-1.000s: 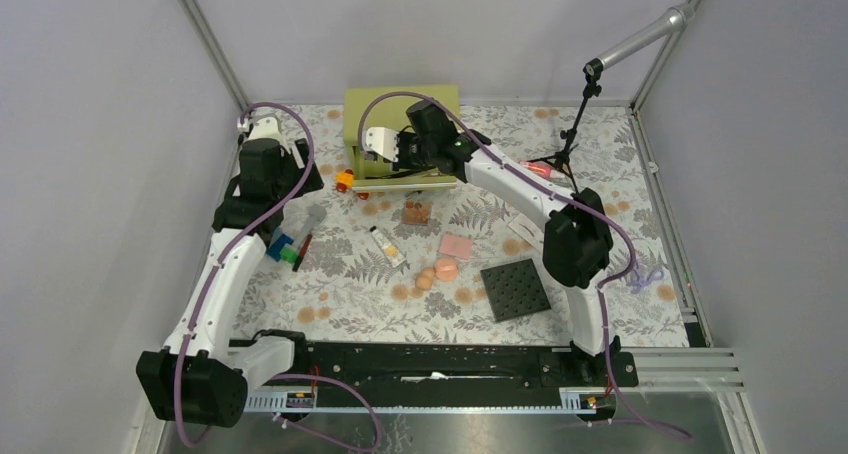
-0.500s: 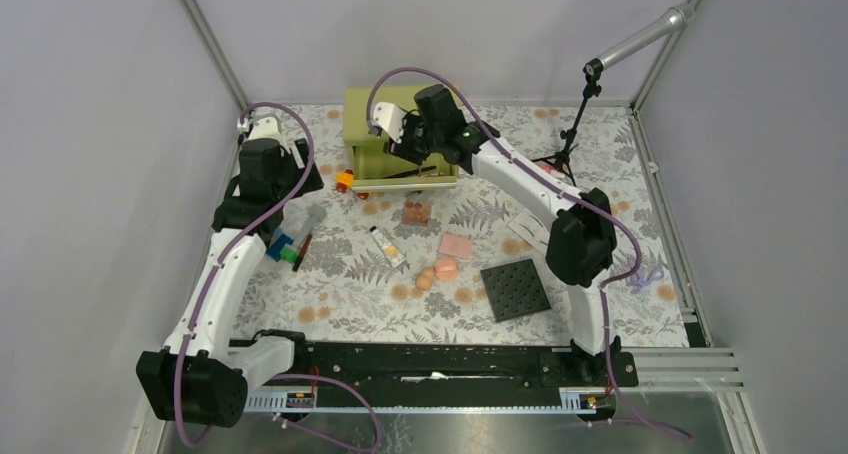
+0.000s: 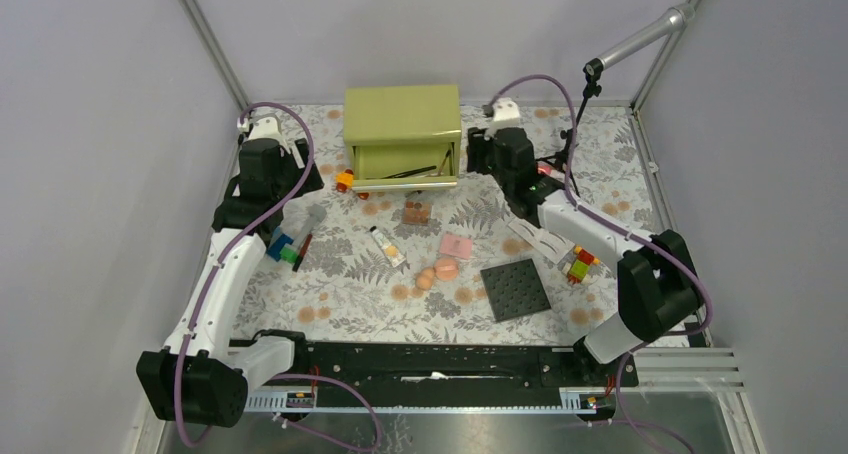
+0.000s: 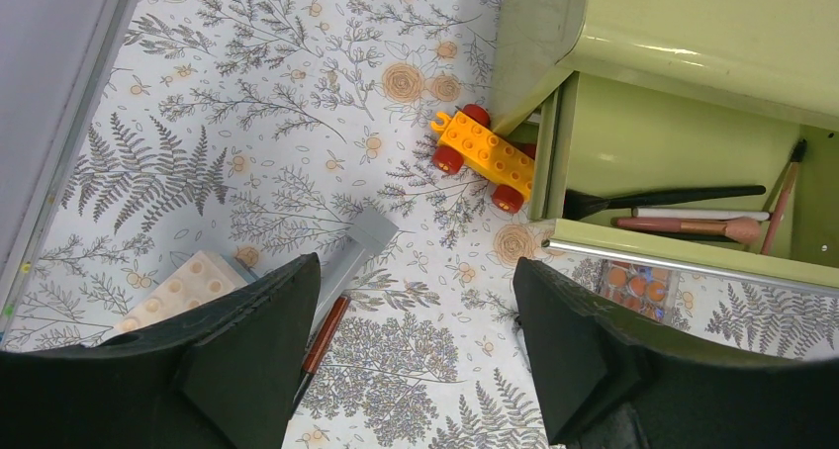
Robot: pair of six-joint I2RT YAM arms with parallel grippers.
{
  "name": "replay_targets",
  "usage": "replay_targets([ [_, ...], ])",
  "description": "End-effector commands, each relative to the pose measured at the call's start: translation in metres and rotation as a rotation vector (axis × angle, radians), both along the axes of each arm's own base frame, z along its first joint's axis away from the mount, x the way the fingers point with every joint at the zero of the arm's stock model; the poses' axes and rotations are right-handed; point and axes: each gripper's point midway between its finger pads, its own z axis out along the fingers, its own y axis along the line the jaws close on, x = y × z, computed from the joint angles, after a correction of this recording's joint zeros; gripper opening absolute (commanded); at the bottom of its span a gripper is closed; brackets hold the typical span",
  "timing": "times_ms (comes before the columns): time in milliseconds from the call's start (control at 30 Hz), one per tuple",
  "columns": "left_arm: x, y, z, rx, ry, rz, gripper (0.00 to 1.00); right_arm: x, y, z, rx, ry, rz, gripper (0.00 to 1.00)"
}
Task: Organize the makeup
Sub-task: Place the makeup brush in the drawer, then move the makeup tool to the center of the board.
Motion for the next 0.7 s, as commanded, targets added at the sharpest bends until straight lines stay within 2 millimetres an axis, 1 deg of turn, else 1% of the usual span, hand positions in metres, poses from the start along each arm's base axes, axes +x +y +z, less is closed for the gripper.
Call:
replay_targets([
  [0,0.004,0.000,0.007,-0.007,-0.034,-0.001,0.79,0.005,-0.048,-0.016,0.369,0.081,-0.293,0.60],
  [67,0.004,0.000,0.006,-0.008,-0.034,-0.001,0.79,0.002,-0.057,-0.040,0.439,0.153,-0.336,0.59],
  [100,0.004,0.000,0.006,-0.008,-0.034,-0.002,0.79,0.000,-0.058,-0.051,0.469,0.187,-0.343,0.58],
  [200,0.005,-0.001,0.005,-0.012,-0.030,-0.006,0.79,-0.001,-0.054,-0.075,0.523,0.253,-0.333,0.56],
  [267,0.005,-0.001,0.004,-0.012,-0.028,-0.008,0.79,0.000,-0.046,-0.083,0.555,0.276,-0.297,0.55],
  [433,0.005,-0.002,0.005,-0.013,-0.029,-0.009,0.79,0.001,-0.001,-0.092,0.640,0.332,-0.072,0.49],
  [467,0.004,-0.001,0.005,-0.012,-0.031,-0.007,0.79,0.000,0.003,-0.097,0.653,0.345,-0.061,0.47],
  [533,0.004,-0.001,0.007,-0.011,-0.035,-0.005,0.79,0.003,0.005,-0.100,0.683,0.329,-0.051,0.44],
  [600,0.004,-0.001,0.007,-0.011,-0.035,-0.005,0.79,0.009,0.006,-0.106,0.709,0.320,-0.062,0.40],
  [667,0.004,-0.001,0.007,-0.012,-0.035,-0.006,0.79,0.015,0.012,-0.110,0.729,0.326,-0.048,0.35],
])
